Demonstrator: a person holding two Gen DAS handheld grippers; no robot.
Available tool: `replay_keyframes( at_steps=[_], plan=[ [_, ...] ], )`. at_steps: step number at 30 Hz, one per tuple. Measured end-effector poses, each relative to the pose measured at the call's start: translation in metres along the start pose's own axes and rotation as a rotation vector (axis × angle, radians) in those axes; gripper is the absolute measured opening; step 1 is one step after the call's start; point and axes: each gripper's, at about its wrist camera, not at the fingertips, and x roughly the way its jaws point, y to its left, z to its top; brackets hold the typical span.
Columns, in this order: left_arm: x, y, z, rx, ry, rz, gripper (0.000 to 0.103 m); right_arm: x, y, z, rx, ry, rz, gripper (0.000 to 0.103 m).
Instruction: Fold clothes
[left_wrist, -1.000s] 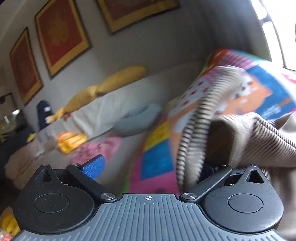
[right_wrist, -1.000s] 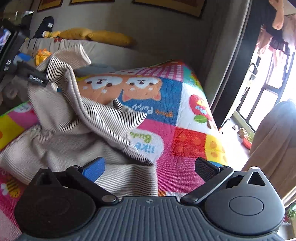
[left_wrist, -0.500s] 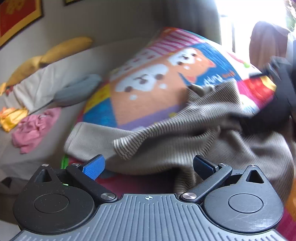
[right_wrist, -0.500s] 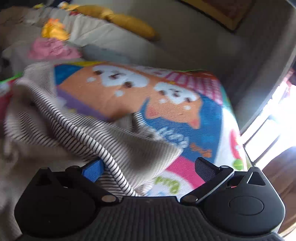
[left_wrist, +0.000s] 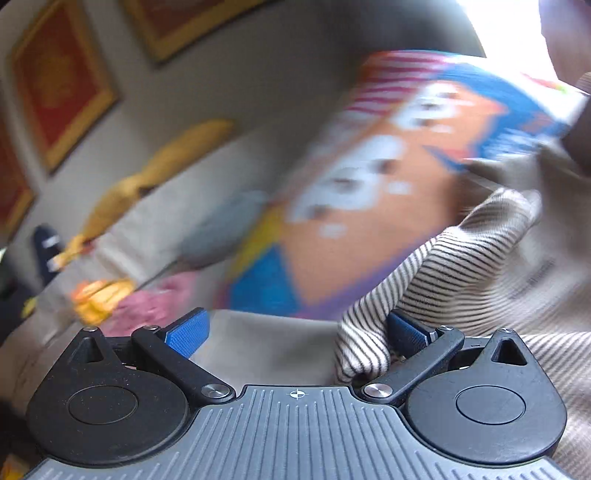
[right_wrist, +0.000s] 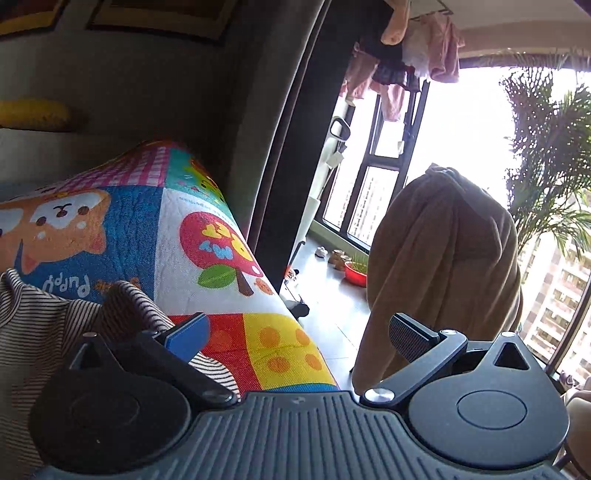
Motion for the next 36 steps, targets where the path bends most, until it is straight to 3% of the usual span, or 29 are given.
replay_keyframes(
  at_steps=[3, 4, 7, 10, 11, 16, 17, 19, 22, 24, 25, 29, 31, 34, 36],
  plan=[
    [0.008, 0.030, 0.003, -0.082, 0.029, 0.062, 0.103, -0.006, 0.014, -0.002, -0.094, 0.003, 0.092, 0.103],
    [0.006, 0.038, 0.002, -0.103, 0.040, 0.043, 0.103, -0.003, 0.021, -0.005, -0.135, 0.022, 0.113, 0.103],
    [-0.013, 0.056, -0.007, -0.141, 0.066, -0.105, 0.103, 0.012, 0.042, -0.018, -0.254, 0.103, 0.114, 0.103],
    [-0.042, 0.061, -0.024, -0.110, 0.085, -0.241, 0.103, 0.021, 0.034, -0.026, -0.250, 0.112, 0.011, 0.103],
    [-0.052, 0.062, -0.030, -0.100, 0.094, -0.307, 0.103, 0.014, 0.025, -0.026, -0.228, 0.111, 0.018, 0.103],
    [-0.087, 0.061, -0.066, -0.112, 0.180, -0.630, 0.103, -0.069, -0.002, -0.034, -0.223, 0.136, 0.527, 0.103],
    [-0.088, 0.057, -0.071, -0.119, 0.206, -0.667, 0.103, -0.084, 0.004, -0.043, -0.273, 0.146, 0.605, 0.103],
    [-0.086, 0.045, -0.080, -0.126, 0.247, -0.713, 0.103, -0.108, 0.025, -0.063, -0.396, 0.146, 0.655, 0.103],
    [-0.079, 0.029, -0.071, -0.158, 0.263, -0.752, 0.103, -0.119, 0.064, -0.079, -0.547, 0.130, 0.671, 0.103],
    [-0.079, 0.035, -0.045, -0.239, 0.201, -0.764, 0.103, -0.107, 0.085, -0.070, -0.591, 0.119, 0.619, 0.103],
    [-0.083, 0.040, -0.033, -0.265, 0.160, -0.752, 0.103, -0.098, 0.086, -0.056, -0.536, 0.082, 0.542, 0.103],
    [-0.109, 0.063, 0.000, -0.279, -0.012, -0.634, 0.103, -0.087, 0.040, 0.010, -0.083, -0.108, 0.192, 0.103],
    [-0.123, 0.066, -0.004, -0.213, -0.029, -0.618, 0.103, -0.095, 0.015, 0.020, -0.027, -0.120, 0.268, 0.103],
    [-0.138, 0.051, -0.030, -0.097, 0.015, -0.678, 0.103, -0.100, 0.003, 0.001, -0.143, -0.033, 0.404, 0.103],
    [-0.141, 0.028, -0.052, 0.013, 0.056, -0.698, 0.103, -0.099, 0.010, -0.026, -0.275, -0.001, 0.389, 0.103]
  ],
)
